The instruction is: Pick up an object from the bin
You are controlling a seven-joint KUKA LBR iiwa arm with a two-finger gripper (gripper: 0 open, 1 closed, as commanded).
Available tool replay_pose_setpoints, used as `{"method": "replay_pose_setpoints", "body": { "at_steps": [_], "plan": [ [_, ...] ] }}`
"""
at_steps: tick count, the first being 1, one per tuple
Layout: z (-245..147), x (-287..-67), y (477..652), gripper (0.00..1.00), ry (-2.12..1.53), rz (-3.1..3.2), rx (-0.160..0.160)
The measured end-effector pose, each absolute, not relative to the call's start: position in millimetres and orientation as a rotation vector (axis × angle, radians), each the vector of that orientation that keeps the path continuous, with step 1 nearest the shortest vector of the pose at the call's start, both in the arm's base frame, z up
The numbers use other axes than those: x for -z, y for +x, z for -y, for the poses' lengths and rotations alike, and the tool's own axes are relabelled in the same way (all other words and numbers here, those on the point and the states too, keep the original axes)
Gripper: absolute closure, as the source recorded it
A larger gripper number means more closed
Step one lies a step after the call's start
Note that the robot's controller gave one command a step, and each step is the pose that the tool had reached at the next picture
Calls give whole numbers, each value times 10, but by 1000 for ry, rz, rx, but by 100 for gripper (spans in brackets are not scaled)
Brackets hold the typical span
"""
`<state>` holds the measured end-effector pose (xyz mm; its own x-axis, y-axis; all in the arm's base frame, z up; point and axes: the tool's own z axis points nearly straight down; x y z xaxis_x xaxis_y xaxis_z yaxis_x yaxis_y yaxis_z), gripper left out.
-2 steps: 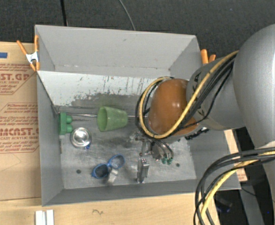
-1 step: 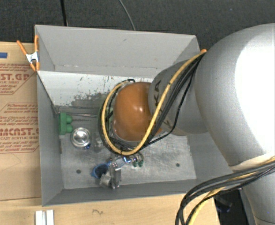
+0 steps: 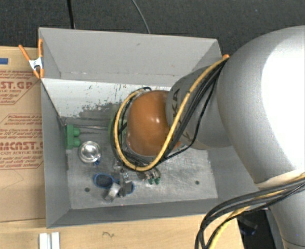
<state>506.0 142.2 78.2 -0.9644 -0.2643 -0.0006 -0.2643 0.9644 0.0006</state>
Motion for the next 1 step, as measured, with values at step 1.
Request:
{"method": "replay_pose_setpoints", "body": {
  "at_steps": [1],
  "plan": [
    [-1466, -2461, 4815, 100, -1174, -2906, -1]
  ]
}}
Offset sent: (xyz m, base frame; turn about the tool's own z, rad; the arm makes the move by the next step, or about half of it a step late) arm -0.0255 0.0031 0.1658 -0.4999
